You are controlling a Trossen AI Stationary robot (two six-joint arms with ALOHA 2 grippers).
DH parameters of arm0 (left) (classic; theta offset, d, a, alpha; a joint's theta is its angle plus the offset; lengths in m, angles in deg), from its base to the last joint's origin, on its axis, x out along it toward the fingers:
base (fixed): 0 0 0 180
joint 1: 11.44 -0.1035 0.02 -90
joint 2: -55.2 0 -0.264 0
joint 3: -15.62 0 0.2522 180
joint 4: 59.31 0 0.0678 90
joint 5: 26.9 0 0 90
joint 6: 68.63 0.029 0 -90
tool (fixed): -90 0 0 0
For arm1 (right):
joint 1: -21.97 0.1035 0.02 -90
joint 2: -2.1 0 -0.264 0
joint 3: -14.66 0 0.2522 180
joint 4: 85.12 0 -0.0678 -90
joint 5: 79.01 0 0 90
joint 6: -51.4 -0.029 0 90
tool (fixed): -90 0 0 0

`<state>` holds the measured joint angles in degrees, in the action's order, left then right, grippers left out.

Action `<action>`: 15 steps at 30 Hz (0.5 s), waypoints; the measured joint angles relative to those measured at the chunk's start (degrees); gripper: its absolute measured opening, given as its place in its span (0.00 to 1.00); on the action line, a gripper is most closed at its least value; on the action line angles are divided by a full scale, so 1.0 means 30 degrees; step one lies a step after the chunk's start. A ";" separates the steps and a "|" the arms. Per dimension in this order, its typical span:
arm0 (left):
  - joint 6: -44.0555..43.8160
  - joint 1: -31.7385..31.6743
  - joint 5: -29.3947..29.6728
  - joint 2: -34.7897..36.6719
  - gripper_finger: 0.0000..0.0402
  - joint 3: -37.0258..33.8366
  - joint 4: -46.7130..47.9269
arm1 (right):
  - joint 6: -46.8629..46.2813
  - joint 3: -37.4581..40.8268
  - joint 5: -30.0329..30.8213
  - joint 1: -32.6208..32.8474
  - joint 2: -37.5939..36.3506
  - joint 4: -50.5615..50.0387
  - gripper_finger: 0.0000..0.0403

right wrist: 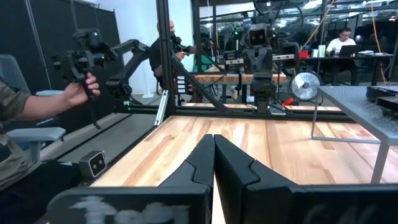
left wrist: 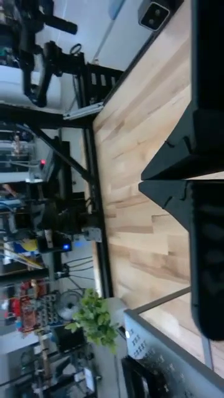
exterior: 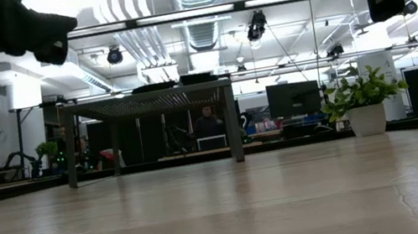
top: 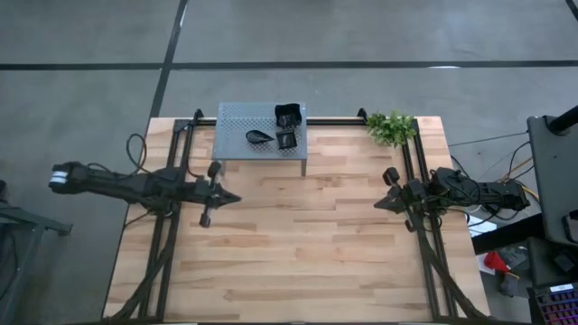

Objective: Pick & Place Mini shaped plates
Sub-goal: Return to Home Position

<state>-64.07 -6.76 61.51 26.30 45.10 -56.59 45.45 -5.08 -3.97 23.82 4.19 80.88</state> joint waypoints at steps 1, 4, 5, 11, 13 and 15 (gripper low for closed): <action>0.0024 -0.0003 -0.0010 0.0377 0.00 -0.0233 -0.0154 | 0.0018 0.0000 0.0000 0.0000 0.0000 0.0002 0.02; 0.0028 -0.0007 -0.0010 0.1509 0.00 -0.0791 -0.0721 | -0.0002 0.0000 0.0000 0.0000 0.0000 0.0002 0.02; 0.0028 -0.0007 -0.0018 0.1869 0.00 -0.0973 -0.0822 | 0.0005 0.0000 0.0000 0.0000 0.0000 -0.0005 0.02; -0.0021 -0.0007 -0.0025 0.3816 0.00 -0.2191 -0.0804 | 0.0029 0.0000 -0.0002 0.0000 0.0000 -0.0003 0.02; -0.0135 -0.0007 -0.0028 0.4265 0.00 -0.2643 -0.0789 | 0.0003 0.0000 0.0000 0.0000 0.0000 0.0001 0.02; -0.0148 -0.0007 -0.0026 0.4688 0.00 -0.3029 -0.0852 | 0.0026 0.0000 -0.0007 0.0000 0.0000 0.0002 0.02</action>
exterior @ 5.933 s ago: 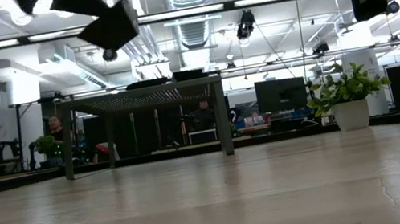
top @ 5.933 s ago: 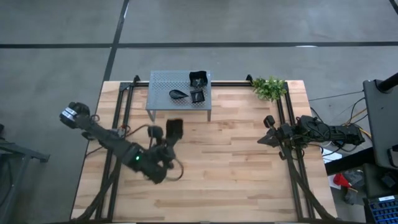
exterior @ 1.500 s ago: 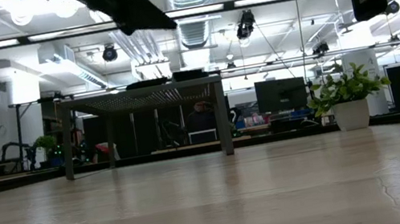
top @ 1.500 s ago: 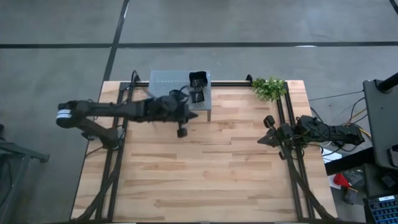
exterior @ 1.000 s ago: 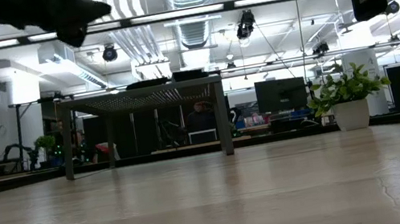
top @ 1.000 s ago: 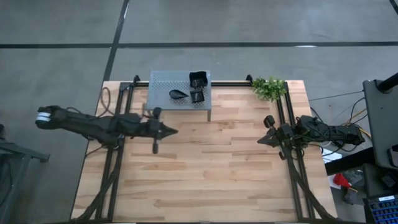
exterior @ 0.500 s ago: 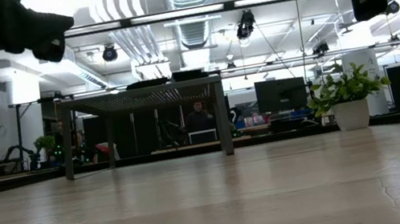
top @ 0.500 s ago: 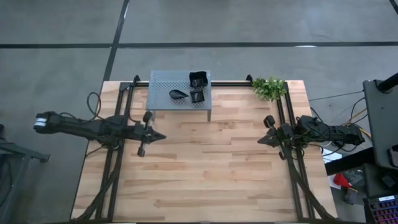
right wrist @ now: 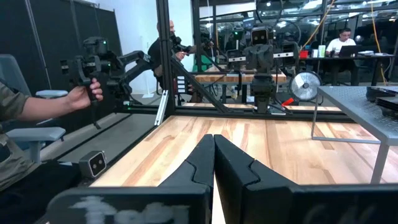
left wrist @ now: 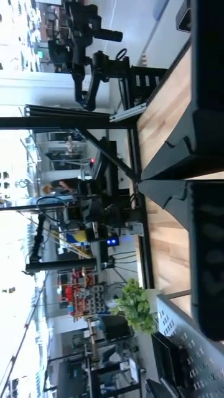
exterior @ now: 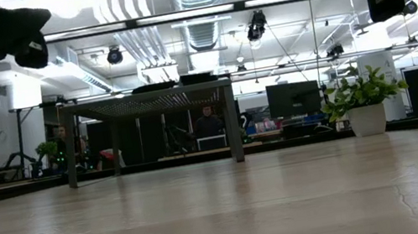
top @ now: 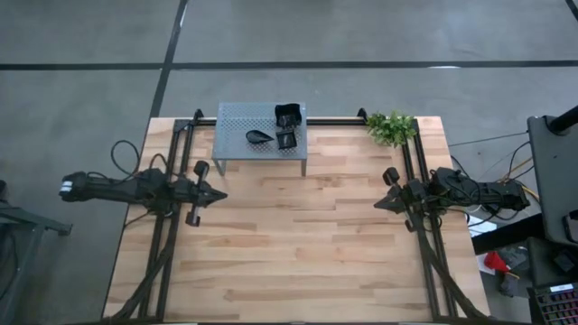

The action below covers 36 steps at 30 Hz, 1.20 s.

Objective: Pick & Place Mini shaped plates
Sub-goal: Return to Home Position

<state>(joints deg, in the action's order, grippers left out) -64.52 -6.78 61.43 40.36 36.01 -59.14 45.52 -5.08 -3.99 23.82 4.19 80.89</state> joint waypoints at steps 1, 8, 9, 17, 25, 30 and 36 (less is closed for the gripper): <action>0.0001 0.0000 -0.0006 0.0221 0.00 -0.0172 -0.0020 | 0.0002 0.0000 0.0007 0.0000 0.0000 -0.0001 0.02; -0.0031 0.0000 -0.0012 0.1633 0.00 -0.1455 -0.0182 | -0.0021 0.0000 0.0000 0.0000 0.0000 -0.0007 0.02; -0.0035 0.0000 -0.0011 0.1787 0.00 -0.1620 -0.0199 | 0.0005 0.0000 0.0001 0.0000 0.0000 -0.0001 0.02; 0.0085 -0.0015 -0.0021 0.2424 0.00 -0.2039 0.0384 | -0.0021 0.0000 0.0006 0.0007 0.0000 -0.0007 0.02; -0.0421 -0.0015 -0.0013 0.2408 0.00 -0.2046 0.1621 | -0.0010 0.0000 0.0002 0.0007 -0.0007 0.0000 0.02; -0.0429 -0.0007 -0.0006 0.2408 0.00 -0.2053 0.1921 | -0.0022 0.0000 0.0003 0.0007 -0.0005 0.0000 0.02; -0.0443 0.0000 -0.0006 0.2408 0.00 -0.2061 0.1906 | -0.0009 0.0000 0.0004 0.0007 -0.0004 0.0000 0.02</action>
